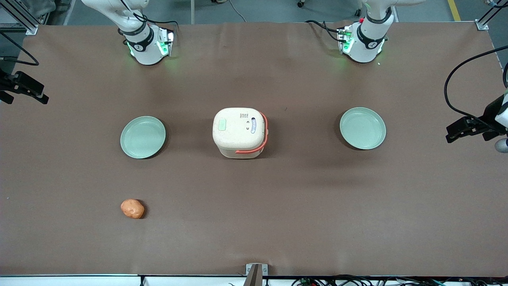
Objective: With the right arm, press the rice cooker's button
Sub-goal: 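Move the right gripper out from rest toward the white rice cooker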
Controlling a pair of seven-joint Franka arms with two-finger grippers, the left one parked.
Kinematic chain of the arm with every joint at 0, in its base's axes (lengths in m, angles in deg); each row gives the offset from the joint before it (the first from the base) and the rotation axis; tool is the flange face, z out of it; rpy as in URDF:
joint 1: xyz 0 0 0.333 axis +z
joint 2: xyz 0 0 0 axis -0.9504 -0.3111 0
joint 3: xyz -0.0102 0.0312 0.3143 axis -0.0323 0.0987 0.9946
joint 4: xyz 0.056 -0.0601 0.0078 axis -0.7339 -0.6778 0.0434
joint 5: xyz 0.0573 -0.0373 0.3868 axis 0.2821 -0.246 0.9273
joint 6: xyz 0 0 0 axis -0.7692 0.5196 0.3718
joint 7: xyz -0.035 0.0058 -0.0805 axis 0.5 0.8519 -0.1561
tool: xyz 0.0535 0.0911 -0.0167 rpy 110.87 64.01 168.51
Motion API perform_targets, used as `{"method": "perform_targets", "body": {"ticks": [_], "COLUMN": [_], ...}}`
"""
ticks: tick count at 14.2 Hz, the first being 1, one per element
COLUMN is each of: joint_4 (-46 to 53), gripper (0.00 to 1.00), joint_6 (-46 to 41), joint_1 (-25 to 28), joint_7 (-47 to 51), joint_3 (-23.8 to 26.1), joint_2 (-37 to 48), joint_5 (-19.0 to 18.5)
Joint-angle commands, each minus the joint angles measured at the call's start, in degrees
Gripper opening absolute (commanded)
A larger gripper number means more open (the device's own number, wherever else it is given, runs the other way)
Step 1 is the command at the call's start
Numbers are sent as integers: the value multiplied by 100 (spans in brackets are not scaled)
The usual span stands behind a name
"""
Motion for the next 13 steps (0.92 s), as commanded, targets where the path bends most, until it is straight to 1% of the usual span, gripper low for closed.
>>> {"method": "perform_targets", "body": {"ticks": [1, 3, 5, 6, 7, 8, 9, 10, 11, 13], "joint_4": [-224, -207, -216, -224, -233, -225, -233, -233, -233, -216], "gripper": [100, 100, 100, 87, 63, 44, 32, 15, 5, 3], "joint_6": [-34, -34, -60, -87, -96, -130, -131, -166, -166, -44], "joint_1": [-98, -81, -11, 111, 304, 576, 805, 1112, 1489, 2122], "joint_7": [-10, -2, 25, 94, 226, 514, 691, 884, 1165, 1788], "joint_3": [88, 96, 123, 132, 132, 132, 132, 132, 132, 132], "joint_2": [238, 230, 203, 186, 107, -7, -112, -200, -323, -569], "joint_5": [-69, -69, 10, 28, 28, 28, 28, 37, 28, 37]}}
